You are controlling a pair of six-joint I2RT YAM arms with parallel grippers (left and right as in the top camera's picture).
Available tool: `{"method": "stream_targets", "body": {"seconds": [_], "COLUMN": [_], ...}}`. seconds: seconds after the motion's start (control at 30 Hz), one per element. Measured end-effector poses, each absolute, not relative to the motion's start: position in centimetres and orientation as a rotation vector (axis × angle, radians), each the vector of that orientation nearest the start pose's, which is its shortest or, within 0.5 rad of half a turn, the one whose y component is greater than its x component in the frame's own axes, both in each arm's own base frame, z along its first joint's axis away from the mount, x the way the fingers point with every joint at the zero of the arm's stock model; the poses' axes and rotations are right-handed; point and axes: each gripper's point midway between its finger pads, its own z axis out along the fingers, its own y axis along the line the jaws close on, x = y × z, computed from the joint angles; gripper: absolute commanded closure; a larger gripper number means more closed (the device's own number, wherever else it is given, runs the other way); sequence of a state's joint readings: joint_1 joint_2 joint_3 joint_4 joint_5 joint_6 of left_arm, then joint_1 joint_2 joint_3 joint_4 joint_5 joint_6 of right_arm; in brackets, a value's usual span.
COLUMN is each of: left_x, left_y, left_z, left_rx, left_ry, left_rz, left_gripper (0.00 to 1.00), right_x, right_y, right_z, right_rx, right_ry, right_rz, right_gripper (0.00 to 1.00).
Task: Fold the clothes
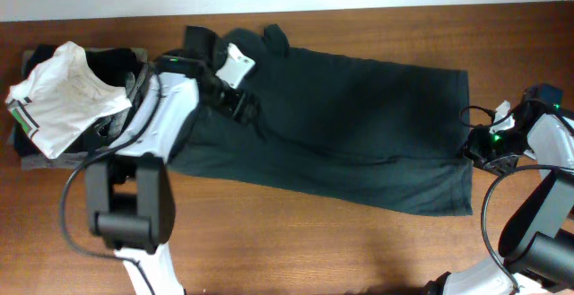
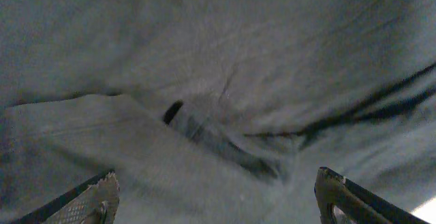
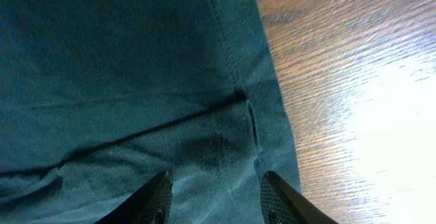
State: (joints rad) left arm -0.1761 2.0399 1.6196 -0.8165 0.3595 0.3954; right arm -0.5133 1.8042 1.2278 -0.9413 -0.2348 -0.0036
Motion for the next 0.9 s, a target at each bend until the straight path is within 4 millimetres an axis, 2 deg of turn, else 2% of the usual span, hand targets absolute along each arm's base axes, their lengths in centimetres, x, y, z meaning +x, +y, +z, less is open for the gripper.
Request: {"method": "stream_targets", "body": {"seconds": [0.07,0.1,0.17,0.2,0.33,0.37,0.4,0.43,0.5,0.6,0.63,0.67,0.73,0.83,0.9], "left_x": [43.8,43.7,43.7,43.7,43.1,43.2,44.6,45.1,45.4,45.1,45.0,45.0,44.7,44.2,43.7], "left_y": [-14.7,-14.4,-14.0,-14.0,-13.7,-13.7,-13.9,-13.7,-12.6,-11.9,-11.7,-11.6,-10.5,-9.0,-7.5], "left_z": [3.0,2.1,1.4,1.3,2.1,3.0,5.5,6.4,6.8,6.6,6.6,6.6,6.4,6.3,6.3], "left_rx": [0.903,0.902,0.898,0.896,0.871,0.869,0.863,0.861,0.841,0.819,0.816,0.814,0.811,0.801,0.762], "left_ry": [2.712,2.737,2.756,2.759,2.819,2.830,2.794,2.792,2.815,2.848,2.858,2.860,2.891,2.934,2.977], "left_rz": [-0.432,-0.423,-0.404,-0.400,-0.405,-0.407,-0.387,-0.356,-0.260,-0.213,-0.199,-0.193,-0.106,-0.021,-0.014], "left_gripper": [0.26,0.44,0.93,0.99,1.00,1.00,1.00,1.00,0.99,0.36,0.28,0.26,0.25,0.25,0.25], "right_x": [30.9,30.9,30.9,30.9,30.9,30.6,30.3,30.2,30.1,30.1,30.1,30.1,30.1,27.5,27.4], "right_y": [-12.8,-12.7,-12.7,-12.7,-12.8,-12.8,-13.0,-13.1,-13.2,-13.3,-13.3,-13.3,-13.3,-11.5,-12.2], "right_z": [4.6,4.6,4.6,4.6,4.6,4.6,4.5,4.5,4.5,4.4,4.4,4.4,4.2,1.4,0.2], "right_rx": [0.749,0.750,0.750,0.749,0.751,0.755,0.760,0.763,0.764,0.764,0.764,0.764,0.769,0.837,0.924], "right_ry": [2.918,2.918,2.918,2.919,2.918,2.929,2.943,2.949,2.952,2.953,2.954,2.954,2.949,3.004,2.968], "right_rz": [0.328,0.329,0.329,0.329,0.329,0.315,0.297,0.283,0.273,0.266,0.261,0.261,0.259,0.328,0.254], "right_gripper": [0.54,0.54,0.54,0.54,0.54,0.57,0.59,0.58,0.59,0.58,0.58,0.57,0.44,0.92,0.96]}}
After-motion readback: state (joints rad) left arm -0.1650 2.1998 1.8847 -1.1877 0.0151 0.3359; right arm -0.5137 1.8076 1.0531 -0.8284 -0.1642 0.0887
